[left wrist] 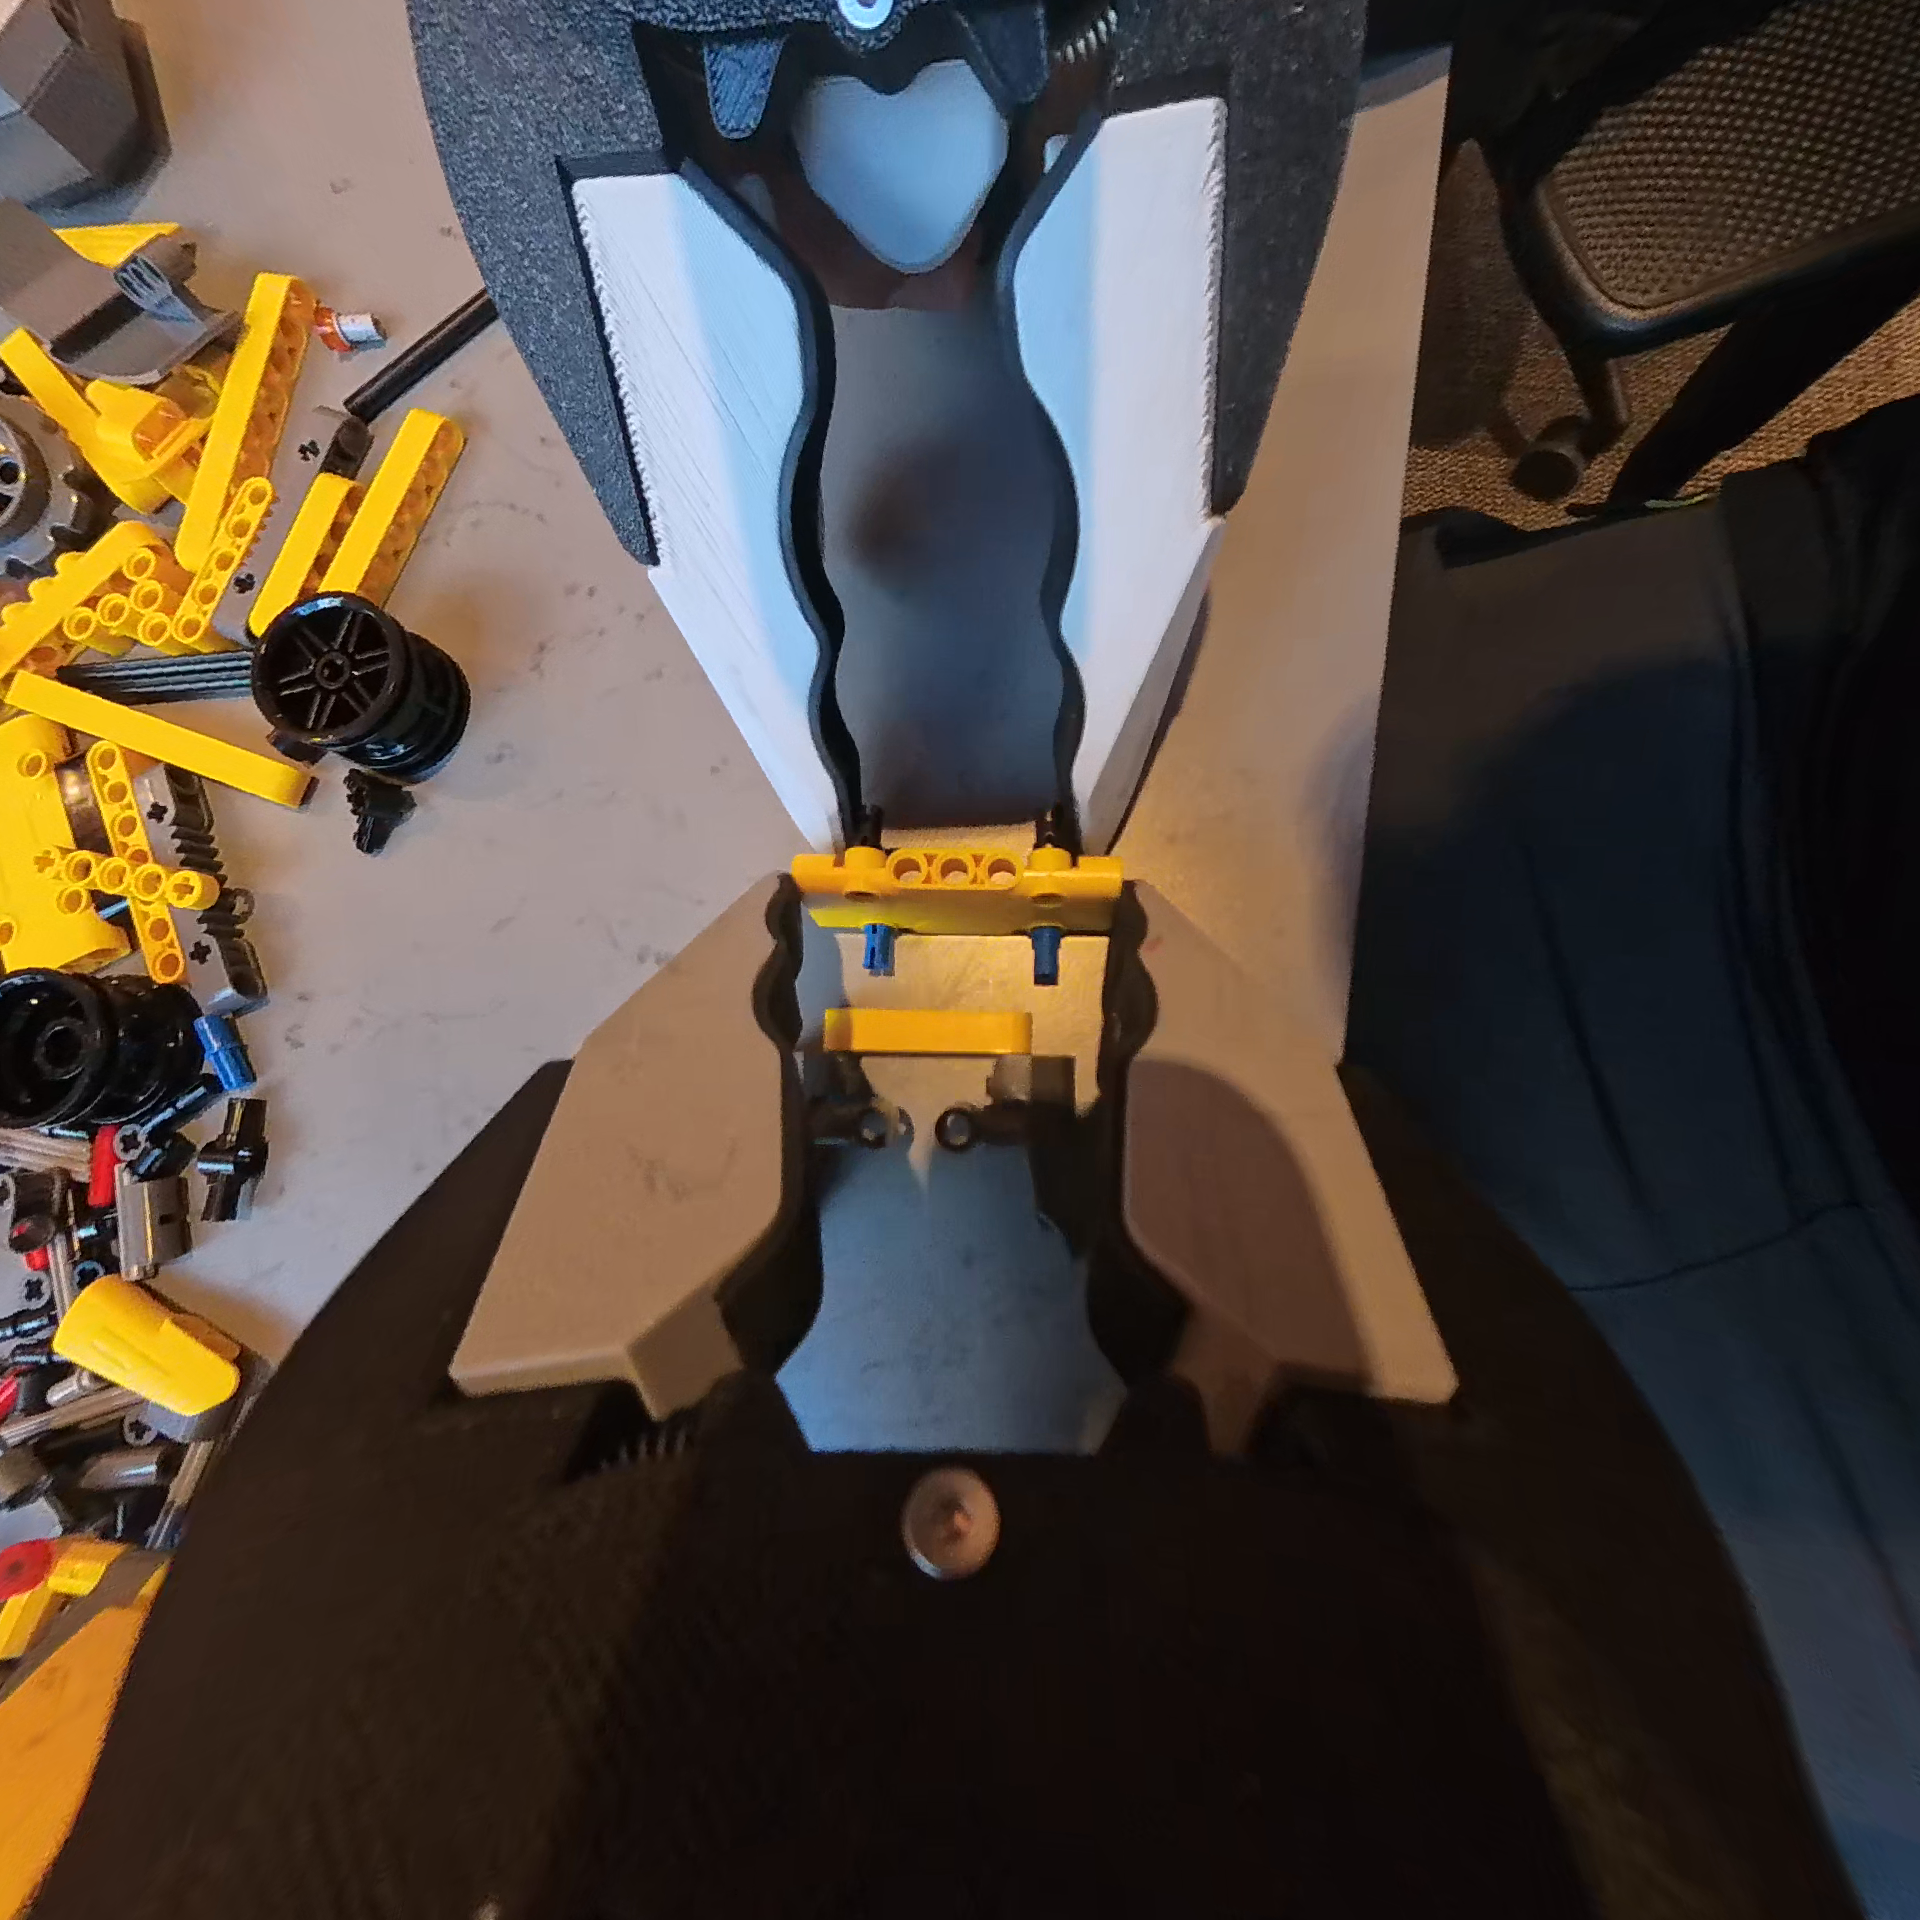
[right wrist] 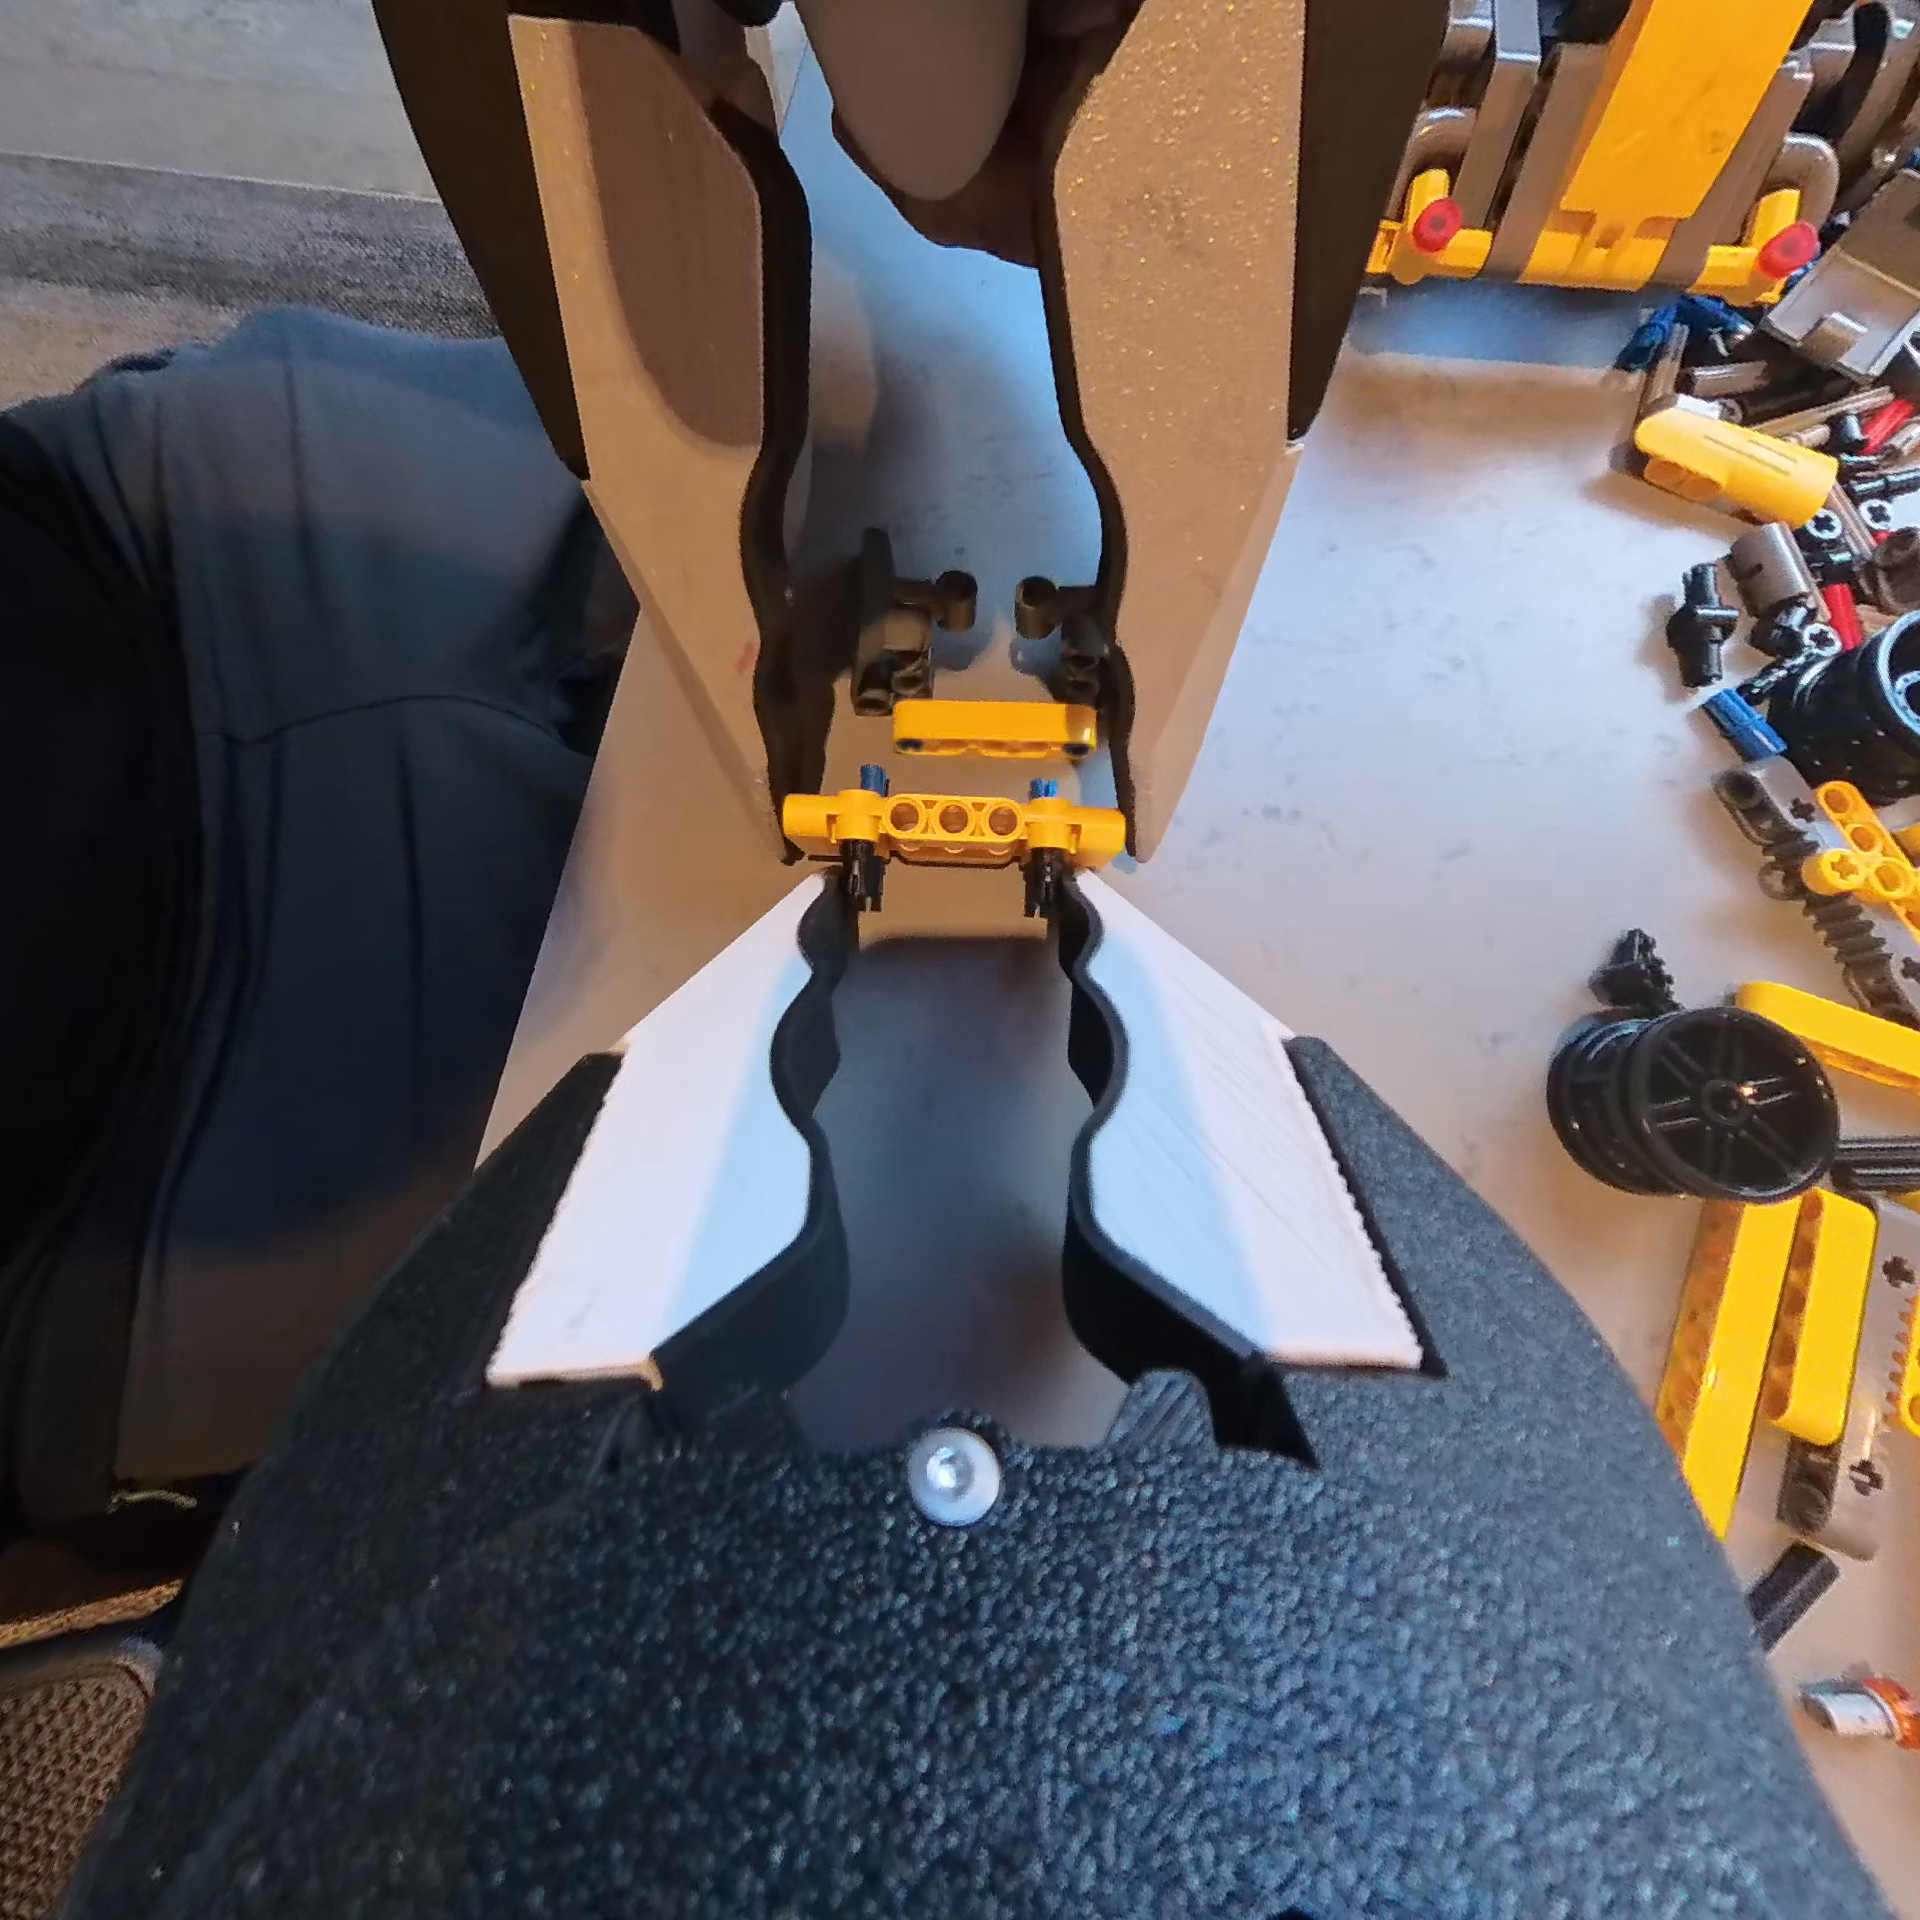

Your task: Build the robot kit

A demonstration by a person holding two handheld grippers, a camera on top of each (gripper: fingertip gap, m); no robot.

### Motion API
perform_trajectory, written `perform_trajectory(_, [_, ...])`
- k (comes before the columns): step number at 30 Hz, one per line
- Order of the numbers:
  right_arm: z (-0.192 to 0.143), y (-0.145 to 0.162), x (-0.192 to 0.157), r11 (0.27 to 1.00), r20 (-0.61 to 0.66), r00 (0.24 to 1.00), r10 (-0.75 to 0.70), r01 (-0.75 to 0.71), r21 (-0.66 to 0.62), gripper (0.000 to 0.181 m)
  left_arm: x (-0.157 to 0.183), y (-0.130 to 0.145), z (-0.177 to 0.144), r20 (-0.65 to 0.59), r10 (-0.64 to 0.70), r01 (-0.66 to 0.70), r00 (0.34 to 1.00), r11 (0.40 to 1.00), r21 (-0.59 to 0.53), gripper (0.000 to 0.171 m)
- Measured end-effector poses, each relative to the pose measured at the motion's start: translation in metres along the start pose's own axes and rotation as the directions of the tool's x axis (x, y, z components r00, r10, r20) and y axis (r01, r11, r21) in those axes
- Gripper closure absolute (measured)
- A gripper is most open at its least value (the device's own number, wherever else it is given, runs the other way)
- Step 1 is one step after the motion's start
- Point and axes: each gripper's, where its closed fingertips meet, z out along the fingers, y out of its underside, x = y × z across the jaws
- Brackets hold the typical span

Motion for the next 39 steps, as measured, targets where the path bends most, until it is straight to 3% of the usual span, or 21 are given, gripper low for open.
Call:
perform_trajectory(17, [0.003, -0.003, 0.001, 1.0, -0.023, 0.999, 0.023, -0.023, 0.006, 0.141, -0.002, -0.002, -0.002, -0.006, -0.067, 0.067, 0.998, 0.996, 0.052, 0.112])
perform_trajectory(21, [0.002, -0.004, 0.004, 0.999, -0.035, 0.999, 0.033, -0.033, 0.012, 0.141, -0.004, -0.003, -0.01, 0.01, -0.072, 0.071, 0.997, 0.995, 0.064, 0.104])
perform_trajectory(27, [0.0, -0.007, 0.002, 0.999, -0.02, 0.999, 0.045, -0.044, 0.032, 0.141, -0.009, 0.028, -0.03, 0.032, -0.098, 0.098, 0.995, 0.995, 0.009, 0.098])
perform_trajectory(33, [-0.002, -0.017, 0.005, 0.998, -0.019, 0.998, 0.057, -0.057, 0.026, 0.141, -0.003, 0.034, -0.02, -0.021, -0.1, 0.1, 0.995, 0.995, 0.018, 0.11])
perform_trajectory(39, [0.002, -0.013, 0.002, 0.996, 0.006, 1.0, 0.031, -0.03, -0.08, 0.141, -0.007, 0.032, -0.019, -0.027, -0.109, 0.11, 0.994, 0.992, 0.068, 0.114])
